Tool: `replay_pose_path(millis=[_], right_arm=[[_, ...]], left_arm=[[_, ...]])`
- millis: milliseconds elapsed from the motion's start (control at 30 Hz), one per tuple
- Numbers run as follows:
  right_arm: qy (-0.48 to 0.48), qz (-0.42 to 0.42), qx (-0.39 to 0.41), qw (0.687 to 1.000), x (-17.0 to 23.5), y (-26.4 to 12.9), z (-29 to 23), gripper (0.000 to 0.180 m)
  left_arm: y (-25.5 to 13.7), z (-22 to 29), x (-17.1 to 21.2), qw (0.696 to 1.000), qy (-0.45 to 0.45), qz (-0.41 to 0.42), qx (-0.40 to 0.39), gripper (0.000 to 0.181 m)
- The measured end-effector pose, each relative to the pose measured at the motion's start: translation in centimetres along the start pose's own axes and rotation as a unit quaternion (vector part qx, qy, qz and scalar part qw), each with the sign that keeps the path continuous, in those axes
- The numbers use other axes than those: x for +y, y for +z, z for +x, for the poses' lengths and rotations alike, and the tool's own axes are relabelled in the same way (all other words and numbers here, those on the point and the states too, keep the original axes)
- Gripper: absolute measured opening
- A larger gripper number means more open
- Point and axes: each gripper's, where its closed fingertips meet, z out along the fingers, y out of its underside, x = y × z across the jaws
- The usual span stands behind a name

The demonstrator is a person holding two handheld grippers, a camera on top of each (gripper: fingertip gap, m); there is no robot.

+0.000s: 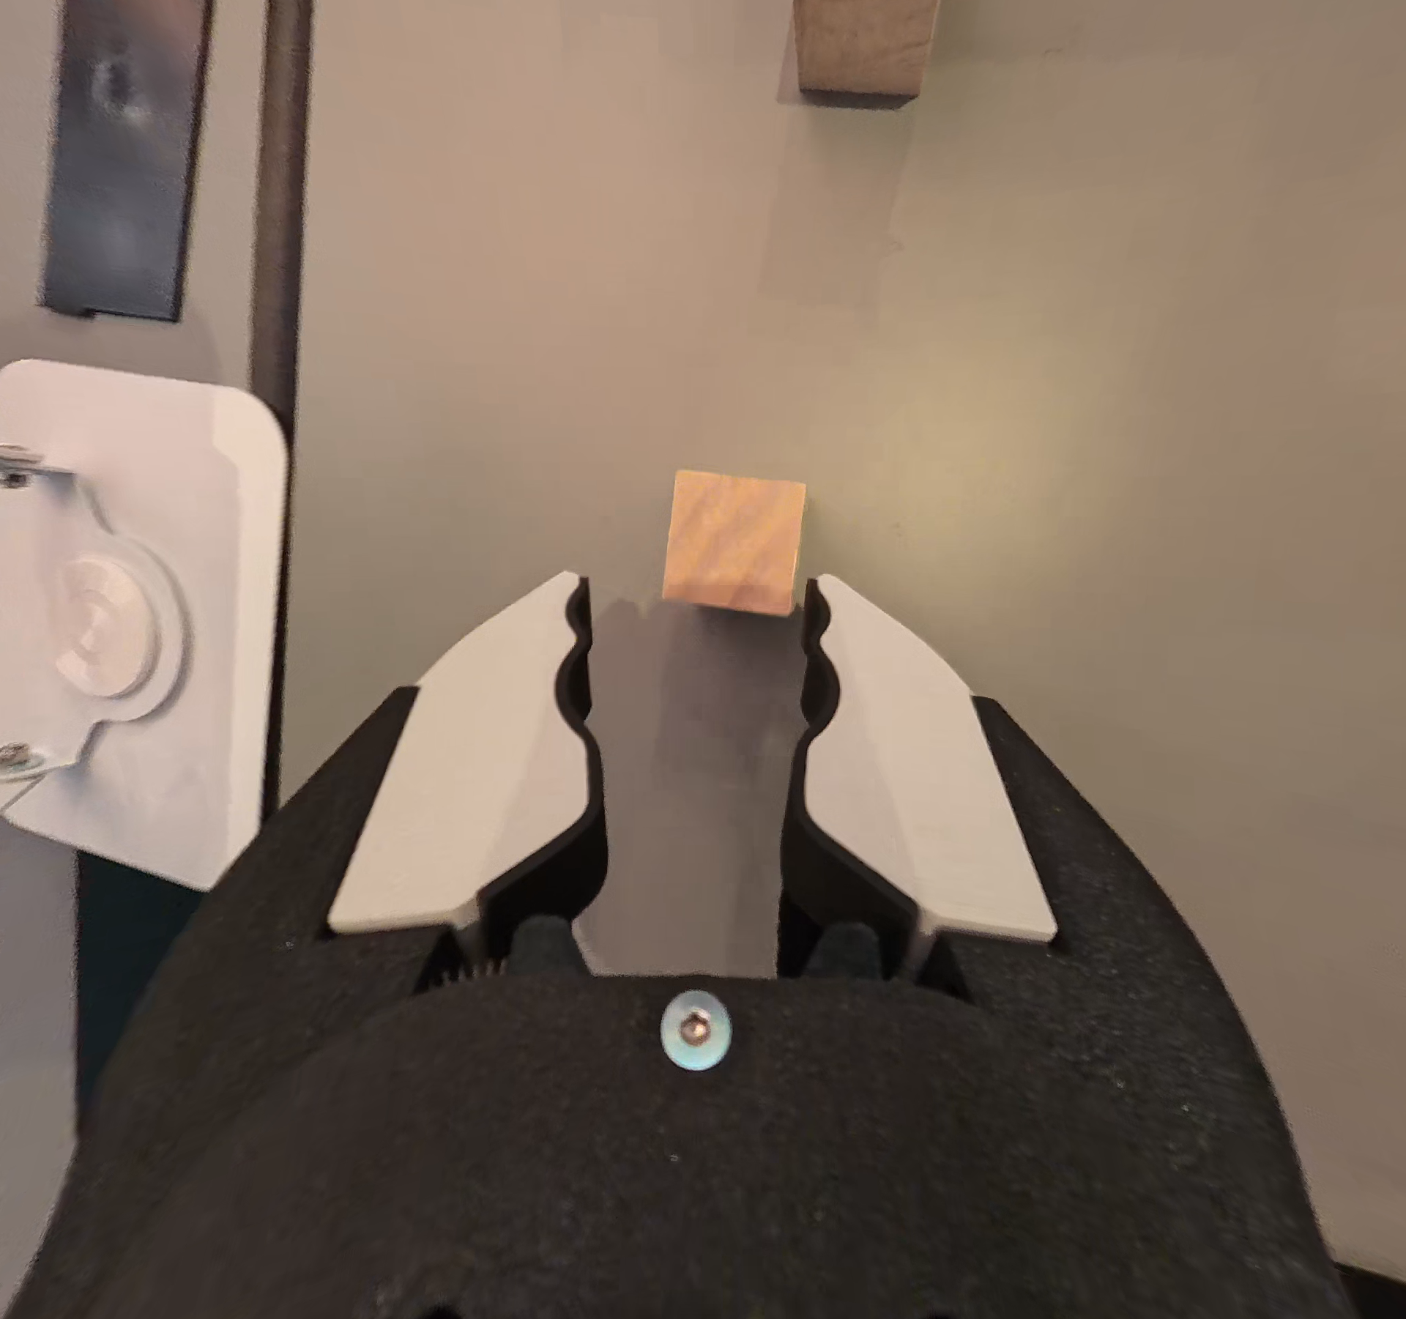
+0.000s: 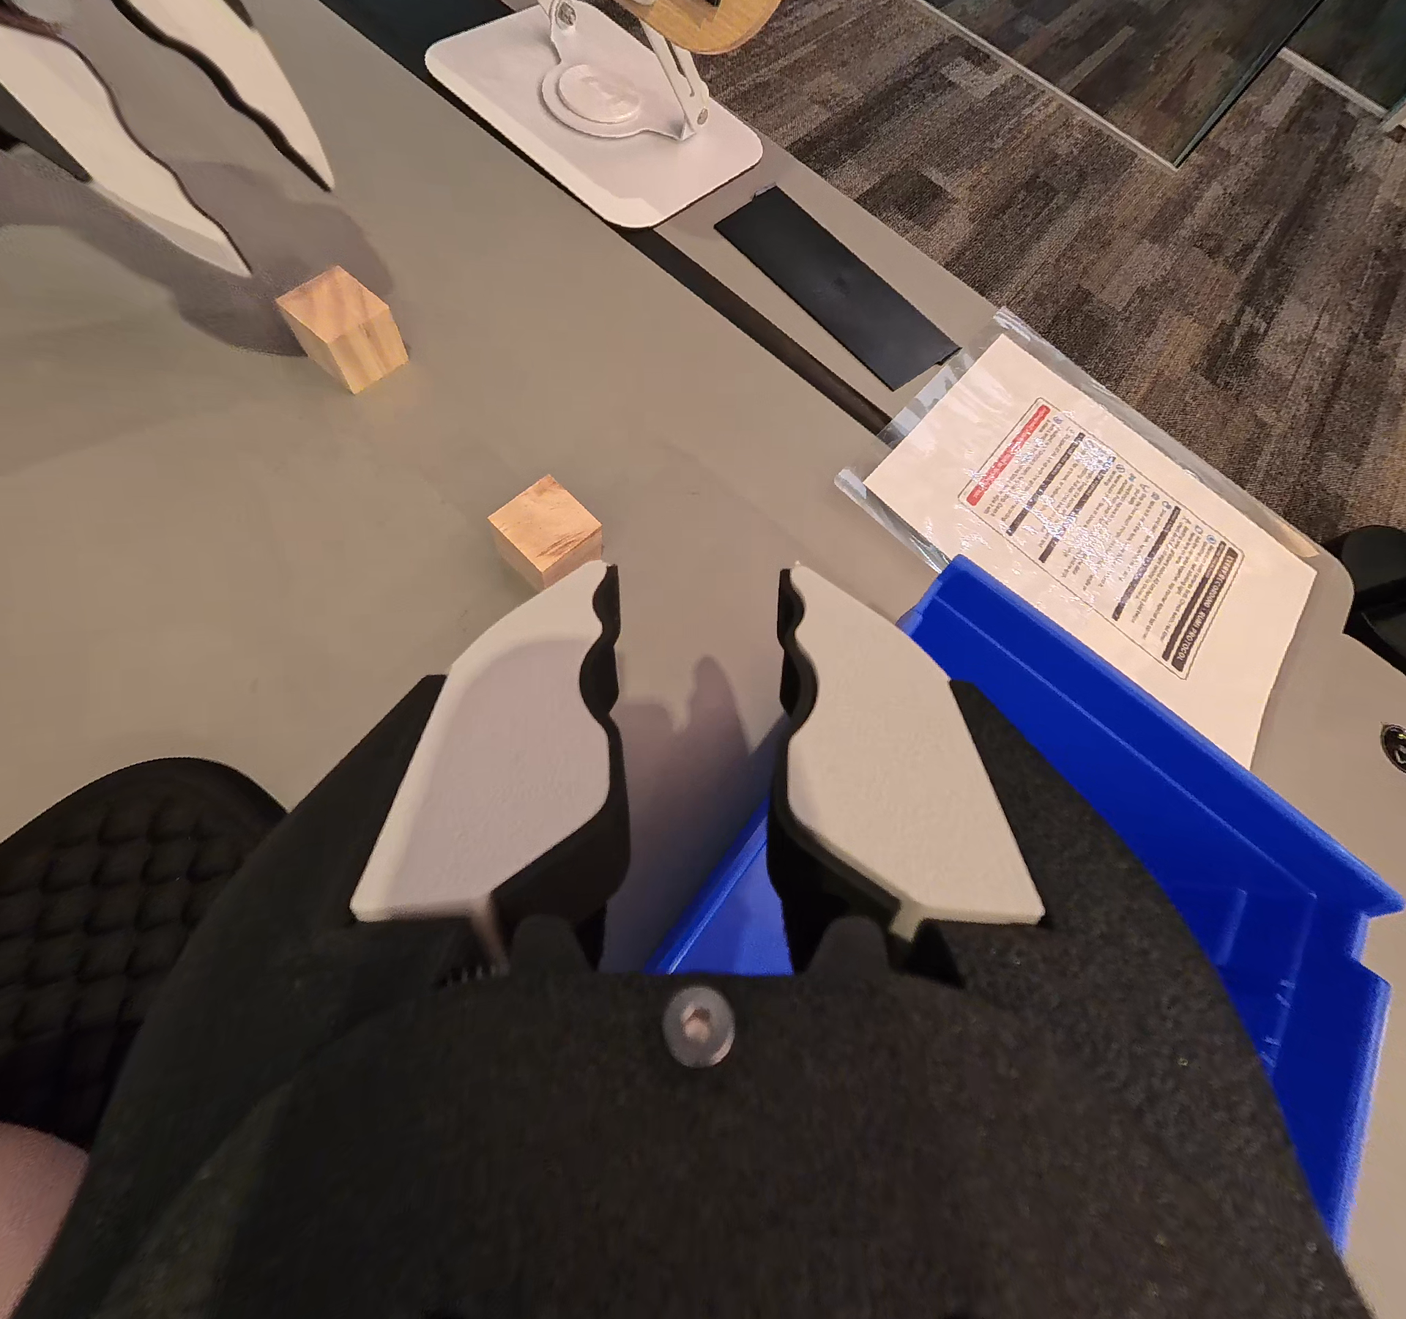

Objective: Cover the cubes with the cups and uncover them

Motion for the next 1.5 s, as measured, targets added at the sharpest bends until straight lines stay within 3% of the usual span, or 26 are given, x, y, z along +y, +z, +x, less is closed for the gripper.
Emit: replay_pose_path(millis=[133, 300, 433, 500, 600, 767, 867, 933, 1100, 1500], right_arm=[[0.000, -0.003, -0.002, 1.000, 0.1, 0.1, -0.1, 0.039], [-0.001, -0.002, -0.007, 1.000, 0.0, 0.2, -0.3, 0.039], [0.001, -0.002, -0.007, 1.000, 0.1, 0.3, -0.2, 0.039], [0.002, -0.003, -0.008, 1.000, 0.1, 0.3, -0.2, 0.039], [0.001, -0.007, -0.010, 1.000, 0.2, 0.4, -0.2, 0.039], [0.010, -0.014, -0.012, 1.000, 0.8, 0.5, -0.1, 0.039], [0.015, -0.020, -0.011, 1.000, 1.1, 0.6, 0.0, 0.039], [0.013, -0.021, -0.012, 1.000, 1.1, 0.6, -0.2, 0.039], [0.012, -0.031, -0.013, 0.999, 1.4, 0.8, -0.4, 0.039], [0.012, -0.041, -0.017, 0.999, 1.7, 1.0, -0.5, 0.040]], left_arm=[[-4.3, 0.9, 0.1, 0.999, -0.029, 0.041, -0.013, 0.052], [-13.9, 0.6, 2.6, 0.983, -0.117, 0.106, -0.092, 0.053], [-24.1, -1.6, 9.0, 0.941, -0.232, 0.141, -0.203, 0.052], [-28.6, -2.0, 13.6, 0.913, -0.291, 0.144, -0.248, 0.042], [-32.5, -1.0, 21.2, 0.871, -0.379, 0.131, -0.282, 0.032], [-31.3, 3.4, 33.1, 0.791, -0.564, 0.064, -0.231, 0.045], [-28.8, 5.0, 37.8, 0.741, -0.630, 0.055, -0.225, 0.051], [-26.8, 5.9, 39.6, 0.725, -0.653, 0.044, -0.215, 0.046], [-22.6, 7.5, 40.9, 0.719, -0.671, -0.015, -0.179, 0.051], [-19.0, 7.4, 42.7, 0.730, -0.633, -0.157, -0.205, 0.046]])
